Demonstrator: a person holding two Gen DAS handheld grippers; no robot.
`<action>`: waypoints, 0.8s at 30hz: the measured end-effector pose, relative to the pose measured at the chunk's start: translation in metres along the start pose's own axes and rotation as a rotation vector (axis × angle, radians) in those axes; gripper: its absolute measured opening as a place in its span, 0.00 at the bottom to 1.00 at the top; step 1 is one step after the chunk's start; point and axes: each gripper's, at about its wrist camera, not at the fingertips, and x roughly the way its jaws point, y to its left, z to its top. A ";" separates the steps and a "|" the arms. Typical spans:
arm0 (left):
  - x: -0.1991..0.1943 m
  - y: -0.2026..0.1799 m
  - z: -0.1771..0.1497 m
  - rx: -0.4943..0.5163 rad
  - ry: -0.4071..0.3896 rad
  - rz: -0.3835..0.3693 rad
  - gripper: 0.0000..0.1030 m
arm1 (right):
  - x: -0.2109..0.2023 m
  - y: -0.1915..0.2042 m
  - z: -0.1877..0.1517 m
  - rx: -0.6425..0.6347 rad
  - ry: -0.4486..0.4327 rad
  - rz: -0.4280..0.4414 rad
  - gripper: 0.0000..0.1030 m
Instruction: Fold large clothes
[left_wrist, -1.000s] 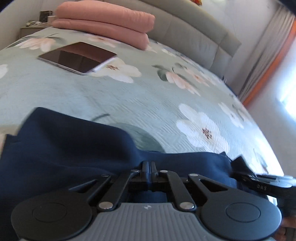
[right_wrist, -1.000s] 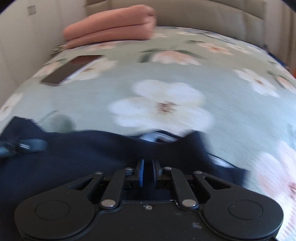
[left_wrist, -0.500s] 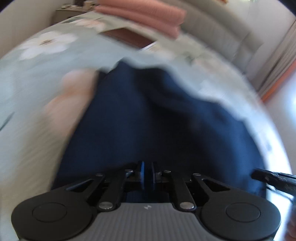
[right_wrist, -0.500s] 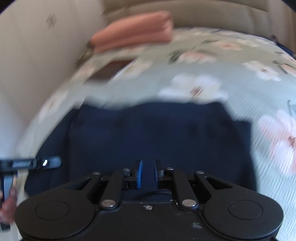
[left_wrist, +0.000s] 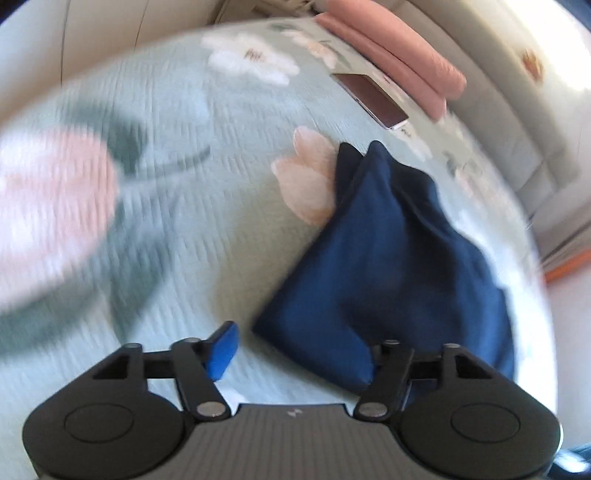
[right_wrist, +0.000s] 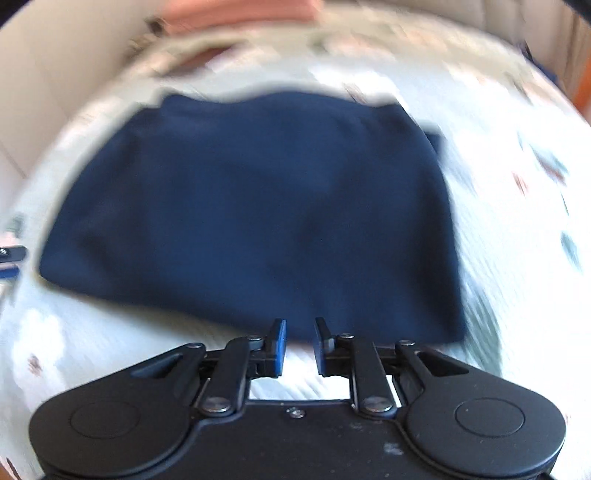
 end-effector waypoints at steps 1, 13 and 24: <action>0.003 0.004 -0.004 -0.039 0.011 -0.023 0.65 | 0.004 0.009 0.005 -0.009 -0.015 0.016 0.20; 0.068 0.016 -0.018 -0.222 -0.088 -0.186 0.78 | 0.043 0.067 0.014 -0.161 -0.150 -0.025 0.20; 0.086 -0.021 -0.012 -0.285 -0.146 -0.357 0.24 | 0.048 0.060 0.019 0.003 -0.156 -0.106 0.20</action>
